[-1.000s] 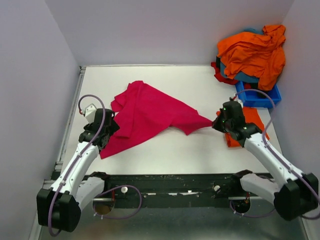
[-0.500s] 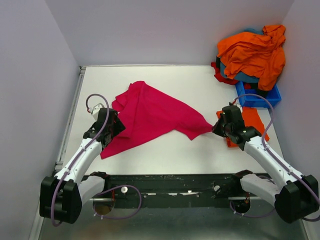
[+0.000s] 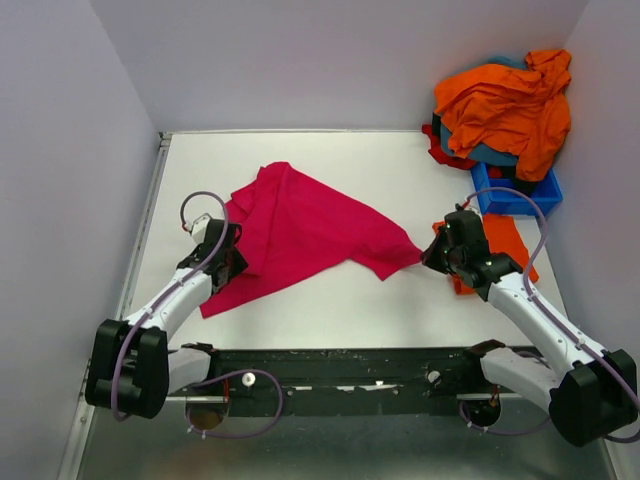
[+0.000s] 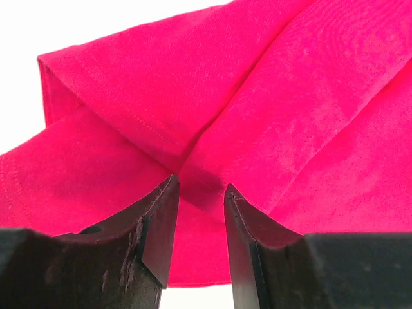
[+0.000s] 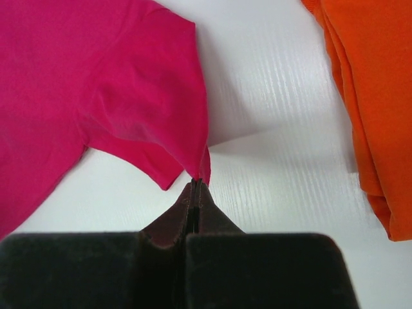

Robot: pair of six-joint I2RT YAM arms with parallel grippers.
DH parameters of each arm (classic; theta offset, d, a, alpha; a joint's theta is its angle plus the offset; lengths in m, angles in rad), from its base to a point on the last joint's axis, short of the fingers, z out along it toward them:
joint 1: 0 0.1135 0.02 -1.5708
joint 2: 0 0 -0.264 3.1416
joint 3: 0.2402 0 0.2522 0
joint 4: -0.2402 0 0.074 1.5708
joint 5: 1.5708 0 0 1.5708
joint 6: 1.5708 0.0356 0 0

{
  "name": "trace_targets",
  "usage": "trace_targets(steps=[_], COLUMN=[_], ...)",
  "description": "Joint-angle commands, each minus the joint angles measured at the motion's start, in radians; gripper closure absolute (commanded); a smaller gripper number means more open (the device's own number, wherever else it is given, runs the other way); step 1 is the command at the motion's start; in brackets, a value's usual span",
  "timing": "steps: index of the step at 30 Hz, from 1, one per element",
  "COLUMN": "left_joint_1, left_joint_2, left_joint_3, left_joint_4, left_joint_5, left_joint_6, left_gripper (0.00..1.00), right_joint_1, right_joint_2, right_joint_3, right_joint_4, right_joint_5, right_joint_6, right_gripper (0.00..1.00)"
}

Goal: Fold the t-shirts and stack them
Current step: Flatten out the tshirt

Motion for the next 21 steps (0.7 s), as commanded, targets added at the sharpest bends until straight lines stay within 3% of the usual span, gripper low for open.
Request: trace_targets(steps=[1, 4, 7, 9, 12, 13, 17, 21], left_joint_1=[-0.005, -0.003, -0.005, -0.003, -0.005, -0.003, 0.021, 0.095], left_joint_2=[0.052, 0.119, 0.136, 0.133, 0.124, 0.113, 0.095, 0.184], left_joint_3=[0.013, 0.065, 0.073, 0.061, 0.064, 0.07, 0.133, 0.312], left_joint_4=[0.088, 0.03, 0.011, 0.028, 0.02, 0.013, -0.006, -0.056], left_joint_5=[0.03, 0.006, -0.028, -0.028, -0.037, -0.049, -0.034, 0.02], left_joint_6=[0.005, 0.006, 0.011, 0.017, 0.022, 0.023, 0.077, 0.149], left_gripper=[0.51, 0.34, 0.32, 0.48, 0.94, 1.0, 1.0, 1.0], right_joint_1=[-0.003, -0.003, -0.003, -0.004, -0.003, -0.003, -0.004, -0.003], right_joint_2=[-0.011, -0.012, -0.009, -0.004, -0.001, -0.001, 0.002, -0.006], right_joint_3=[-0.015, -0.017, -0.017, -0.015, -0.014, -0.012, -0.014, -0.005], right_joint_4=[0.018, 0.018, 0.021, 0.021, 0.021, 0.021, 0.021, 0.021], right_joint_5=[-0.026, -0.035, -0.036, -0.038, -0.038, -0.036, -0.035, -0.029], right_joint_6=[-0.012, -0.015, -0.015, -0.015, -0.015, -0.015, -0.013, 0.0], right_gripper=[0.99, 0.99, 0.99, 0.99, 0.99, 0.99, 0.99, 0.99])
